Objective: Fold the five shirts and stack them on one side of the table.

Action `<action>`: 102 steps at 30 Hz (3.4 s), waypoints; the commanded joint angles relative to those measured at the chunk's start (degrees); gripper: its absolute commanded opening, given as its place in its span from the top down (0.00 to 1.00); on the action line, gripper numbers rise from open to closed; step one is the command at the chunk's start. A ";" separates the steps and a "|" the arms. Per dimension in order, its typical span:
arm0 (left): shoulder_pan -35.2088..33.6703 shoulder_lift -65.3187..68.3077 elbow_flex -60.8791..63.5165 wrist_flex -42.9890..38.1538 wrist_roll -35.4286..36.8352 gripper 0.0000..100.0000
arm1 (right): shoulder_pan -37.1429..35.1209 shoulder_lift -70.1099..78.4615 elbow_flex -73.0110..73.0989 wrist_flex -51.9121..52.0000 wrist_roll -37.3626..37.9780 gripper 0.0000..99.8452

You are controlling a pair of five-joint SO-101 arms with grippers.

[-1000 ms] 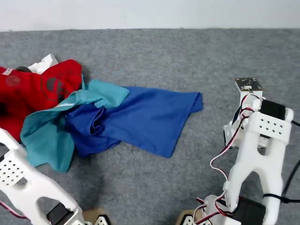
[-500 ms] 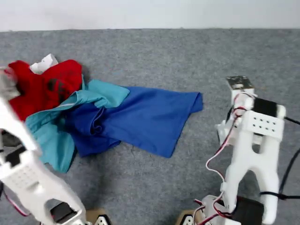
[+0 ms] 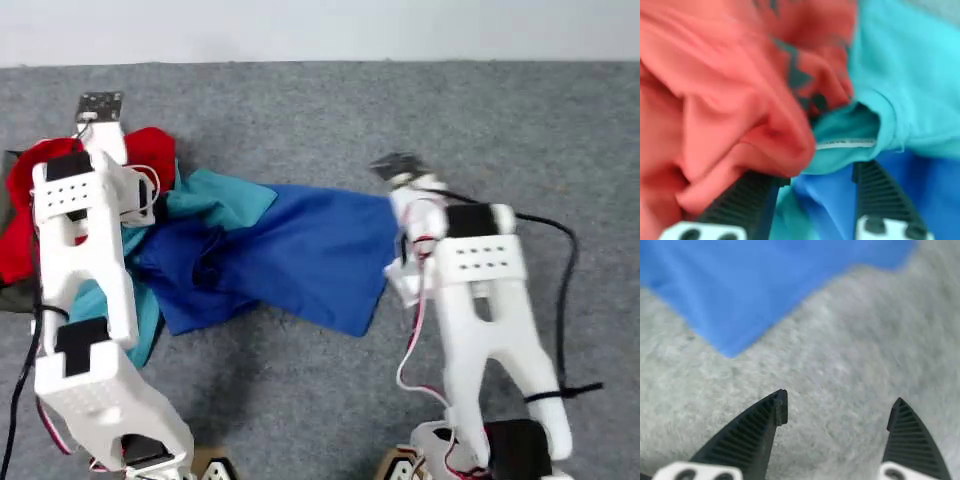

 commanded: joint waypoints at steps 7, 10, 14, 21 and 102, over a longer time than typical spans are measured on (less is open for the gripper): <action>-10.55 10.99 -0.04 -13.45 -1.05 0.80 | -16.66 0.31 -10.02 -1.71 3.78 0.67; -15.47 12.22 -0.04 -14.15 -0.97 0.80 | -20.26 4.44 -16.35 -1.71 -1.32 0.67; -22.51 11.25 -0.84 -12.48 -0.70 0.80 | -23.25 16.22 -26.11 -1.27 -7.91 0.67; -29.54 7.12 -12.88 10.20 10.64 0.80 | -31.25 43.30 -57.49 10.42 -10.55 0.67; 27.25 -23.47 4.62 20.75 9.76 0.80 | 44.70 72.75 -109.80 18.59 -6.95 0.99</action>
